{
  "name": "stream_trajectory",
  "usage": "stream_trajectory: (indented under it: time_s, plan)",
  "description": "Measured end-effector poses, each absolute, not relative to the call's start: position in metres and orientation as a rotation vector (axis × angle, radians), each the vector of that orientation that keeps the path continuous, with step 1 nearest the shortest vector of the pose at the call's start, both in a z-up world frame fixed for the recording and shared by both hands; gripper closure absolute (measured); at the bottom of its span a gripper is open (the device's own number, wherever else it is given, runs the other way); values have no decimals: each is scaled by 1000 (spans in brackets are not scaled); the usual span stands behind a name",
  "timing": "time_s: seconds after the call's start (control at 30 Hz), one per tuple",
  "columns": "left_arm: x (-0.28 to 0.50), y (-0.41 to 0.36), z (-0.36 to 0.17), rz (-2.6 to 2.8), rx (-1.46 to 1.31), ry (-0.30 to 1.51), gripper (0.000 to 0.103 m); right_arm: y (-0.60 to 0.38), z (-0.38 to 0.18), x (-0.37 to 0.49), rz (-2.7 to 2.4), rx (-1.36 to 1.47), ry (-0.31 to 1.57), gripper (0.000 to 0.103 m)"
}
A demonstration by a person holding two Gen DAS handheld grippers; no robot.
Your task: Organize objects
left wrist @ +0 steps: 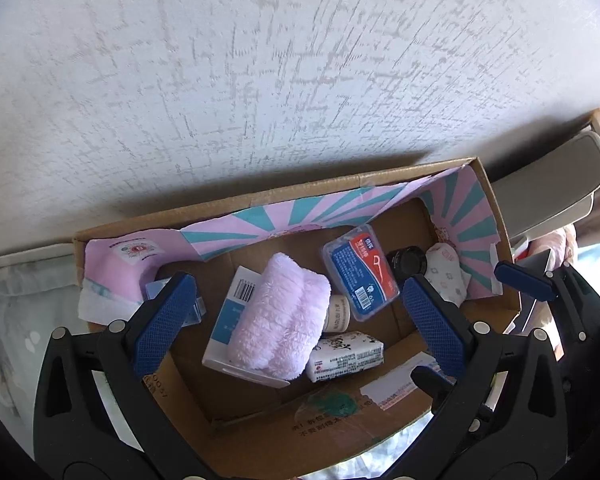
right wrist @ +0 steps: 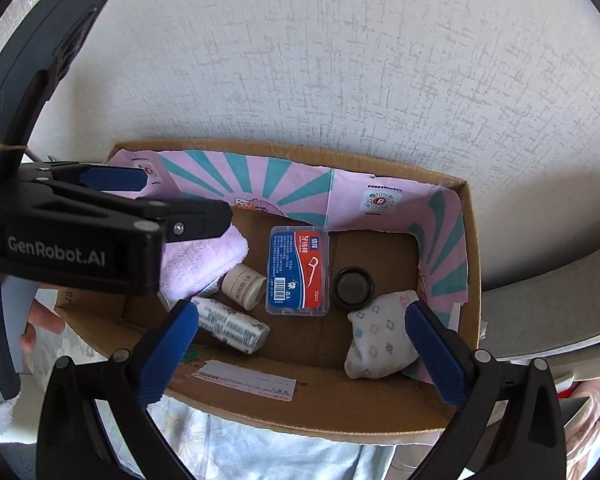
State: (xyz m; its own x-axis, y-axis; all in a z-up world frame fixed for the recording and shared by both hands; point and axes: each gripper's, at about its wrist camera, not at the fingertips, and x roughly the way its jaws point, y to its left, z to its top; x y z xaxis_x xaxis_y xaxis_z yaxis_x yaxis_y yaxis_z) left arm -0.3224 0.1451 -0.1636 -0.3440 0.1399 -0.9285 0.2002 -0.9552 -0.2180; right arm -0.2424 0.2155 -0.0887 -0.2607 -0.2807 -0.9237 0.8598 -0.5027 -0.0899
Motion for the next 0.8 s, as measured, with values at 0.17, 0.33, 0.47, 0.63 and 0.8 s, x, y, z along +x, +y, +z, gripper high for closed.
stream_trajectory:
  time_s: [0.17, 0.33, 0.47, 0.63, 0.8]
  plan:
    - [-314, 136, -144, -2533, 1767, 466, 0, 216, -83, -231, -1867, 1171, 785, 1]
    - [-300, 123, -109, -2592, 1707, 480, 0, 214, -63, -211, -1888, 1125, 784, 1]
    - [-278, 107, -68, -2657, 1593, 463, 0, 213, -34, -194, -1912, 1089, 736, 1]
    - [-230, 78, -13, -2722, 1424, 421, 0, 210, -1, -164, -1985, 1021, 661, 0]
    - [-172, 56, 20, -2762, 1294, 333, 0, 206, 27, -126, -2036, 955, 572, 0]
